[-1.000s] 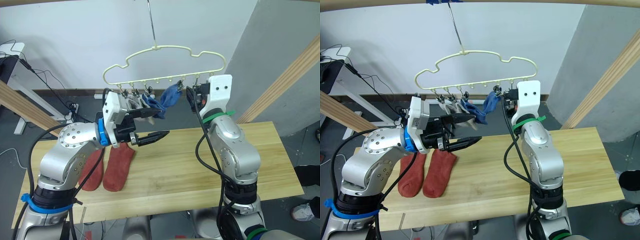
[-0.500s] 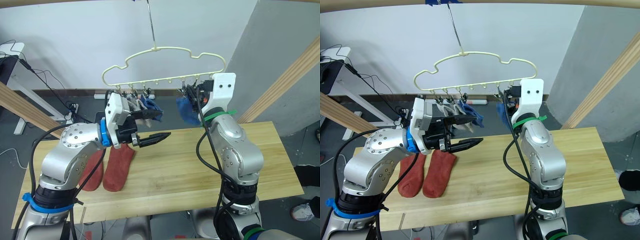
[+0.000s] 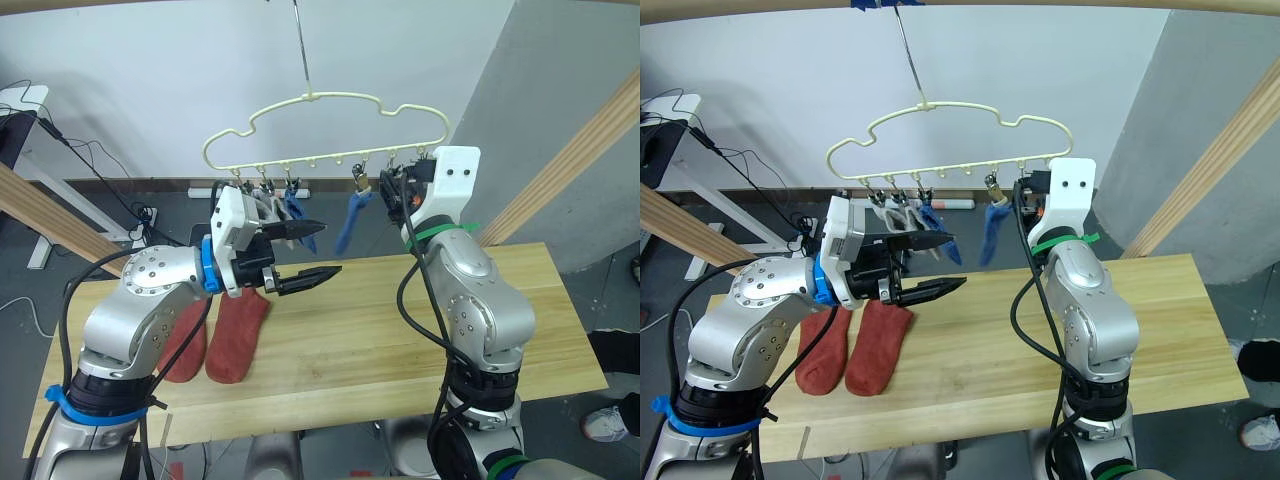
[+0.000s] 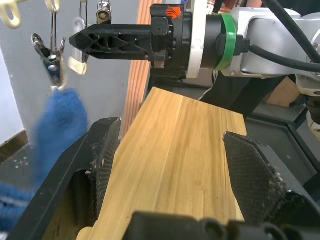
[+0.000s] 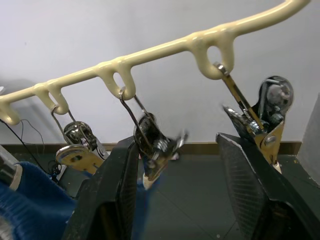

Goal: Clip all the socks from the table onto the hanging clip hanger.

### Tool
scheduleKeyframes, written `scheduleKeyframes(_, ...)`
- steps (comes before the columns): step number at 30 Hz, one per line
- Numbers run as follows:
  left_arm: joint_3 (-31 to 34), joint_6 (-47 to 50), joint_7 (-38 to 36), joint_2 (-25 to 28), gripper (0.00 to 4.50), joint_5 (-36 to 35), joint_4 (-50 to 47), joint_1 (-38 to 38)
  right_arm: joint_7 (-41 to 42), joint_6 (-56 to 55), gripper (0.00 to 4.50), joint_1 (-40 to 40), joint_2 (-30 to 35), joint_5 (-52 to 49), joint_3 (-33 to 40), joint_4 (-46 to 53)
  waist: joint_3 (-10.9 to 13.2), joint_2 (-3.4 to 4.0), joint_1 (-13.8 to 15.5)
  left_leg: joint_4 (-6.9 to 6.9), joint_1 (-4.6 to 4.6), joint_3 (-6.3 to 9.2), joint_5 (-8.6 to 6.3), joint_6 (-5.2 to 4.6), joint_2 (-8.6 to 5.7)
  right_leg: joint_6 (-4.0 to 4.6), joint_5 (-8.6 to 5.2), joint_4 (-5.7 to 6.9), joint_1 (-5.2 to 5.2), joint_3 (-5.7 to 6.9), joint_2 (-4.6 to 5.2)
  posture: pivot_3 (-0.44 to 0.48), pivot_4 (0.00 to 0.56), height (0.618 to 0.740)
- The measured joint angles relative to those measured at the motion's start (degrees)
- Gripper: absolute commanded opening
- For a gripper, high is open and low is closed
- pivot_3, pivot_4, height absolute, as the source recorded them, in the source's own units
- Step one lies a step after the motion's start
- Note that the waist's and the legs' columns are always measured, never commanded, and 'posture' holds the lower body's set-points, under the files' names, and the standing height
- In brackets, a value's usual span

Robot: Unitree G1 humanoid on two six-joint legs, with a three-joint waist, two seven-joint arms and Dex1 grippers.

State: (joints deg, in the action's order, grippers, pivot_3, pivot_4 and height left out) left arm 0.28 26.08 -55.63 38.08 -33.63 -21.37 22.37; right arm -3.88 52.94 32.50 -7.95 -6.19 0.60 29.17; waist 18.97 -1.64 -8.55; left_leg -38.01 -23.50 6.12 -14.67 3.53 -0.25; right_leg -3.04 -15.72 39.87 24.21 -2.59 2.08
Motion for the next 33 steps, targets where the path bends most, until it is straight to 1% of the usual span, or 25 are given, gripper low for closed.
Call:
scheduleKeyframes(9, -0.1, 0.0, -0.1, 0.0, 3.63, 0.2, 0.0, 0.3, -0.9, 1.4, 2.51, 0.0, 0.0, -1.3, -0.1, 1.9, 0.0, 0.00, -0.4, 0.00, 0.00, 0.00, 0.00, 0.00, 0.00, 0.00, 0.00, 0.00, 0.00, 0.00, 0.00, -0.249, 0.261, 0.740)
scheduleKeyframes(33, -1.1, 0.0, -0.2, -0.1, 3.63, 0.8, 0.8, 0.4, -1.7, 1.4, 2.51, 0.0, 0.0, -4.2, -0.1, 2.0, 0.0, 0.00, -0.9, 0.00, 0.00, 0.00, 0.00, 0.00, 0.01, 0.00, 0.00, 0.00, 0.00, 0.00, 0.00, -0.250, 0.260, 0.740)
